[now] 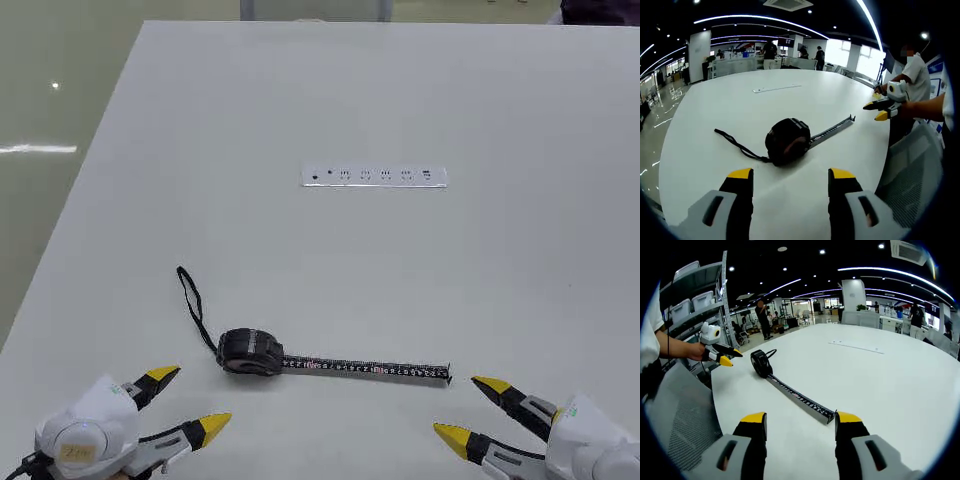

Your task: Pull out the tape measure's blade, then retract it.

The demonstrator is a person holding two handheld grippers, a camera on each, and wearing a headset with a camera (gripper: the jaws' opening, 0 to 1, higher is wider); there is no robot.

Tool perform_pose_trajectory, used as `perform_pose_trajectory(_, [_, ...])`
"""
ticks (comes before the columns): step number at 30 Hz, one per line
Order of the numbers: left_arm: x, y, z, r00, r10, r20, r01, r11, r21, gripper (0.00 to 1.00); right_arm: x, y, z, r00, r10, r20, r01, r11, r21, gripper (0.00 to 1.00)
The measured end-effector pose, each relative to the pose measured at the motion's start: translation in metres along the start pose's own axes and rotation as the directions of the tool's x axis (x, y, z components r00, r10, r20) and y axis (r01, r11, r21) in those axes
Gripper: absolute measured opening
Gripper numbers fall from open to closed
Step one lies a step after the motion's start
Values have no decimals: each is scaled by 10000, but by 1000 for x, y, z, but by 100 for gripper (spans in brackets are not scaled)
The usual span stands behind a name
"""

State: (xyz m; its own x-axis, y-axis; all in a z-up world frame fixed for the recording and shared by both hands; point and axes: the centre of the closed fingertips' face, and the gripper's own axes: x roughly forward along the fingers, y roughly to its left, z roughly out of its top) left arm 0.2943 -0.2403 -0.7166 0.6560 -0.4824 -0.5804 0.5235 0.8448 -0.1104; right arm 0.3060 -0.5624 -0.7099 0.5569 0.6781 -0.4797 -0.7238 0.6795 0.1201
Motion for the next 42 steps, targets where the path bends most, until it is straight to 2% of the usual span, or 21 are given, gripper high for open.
perform_pose_trajectory(11, [-13, -5, -7, 9998, 195, 87, -193, 9996, -199, 62, -6, 5, 2, 9996, -198, 188, 196, 9998, 98, 60])
perform_pose_trajectory(21, [-20, -7, -16, 9995, 294, -64, -295, 9993, -247, 63, -10, 14, -2, 9990, -331, 295, 326, 9993, 159, 62])
perform_pose_trajectory(25, [-25, -8, -17, 9993, 374, 33, -373, 9986, -363, 64, -13, 15, -2, 9978, -496, 433, 488, 9986, 197, 62])
perform_pose_trajectory(28, [-30, -6, -17, 9984, 495, 278, -476, 9968, -636, 64, -15, 13, -1, 9964, -663, 536, 648, 9975, 291, 62])
perform_pose_trajectory(33, [-33, -5, -23, 9978, 621, 236, -602, 9953, -752, 65, -19, 14, -3, 9956, -716, 596, 698, 9971, 314, 62])
perform_pose_trajectory(42, [-31, -7, -24, 9979, 619, 170, -604, 9951, -779, 65, -22, 13, -4, 9947, -821, 627, 797, 9960, 394, 62])
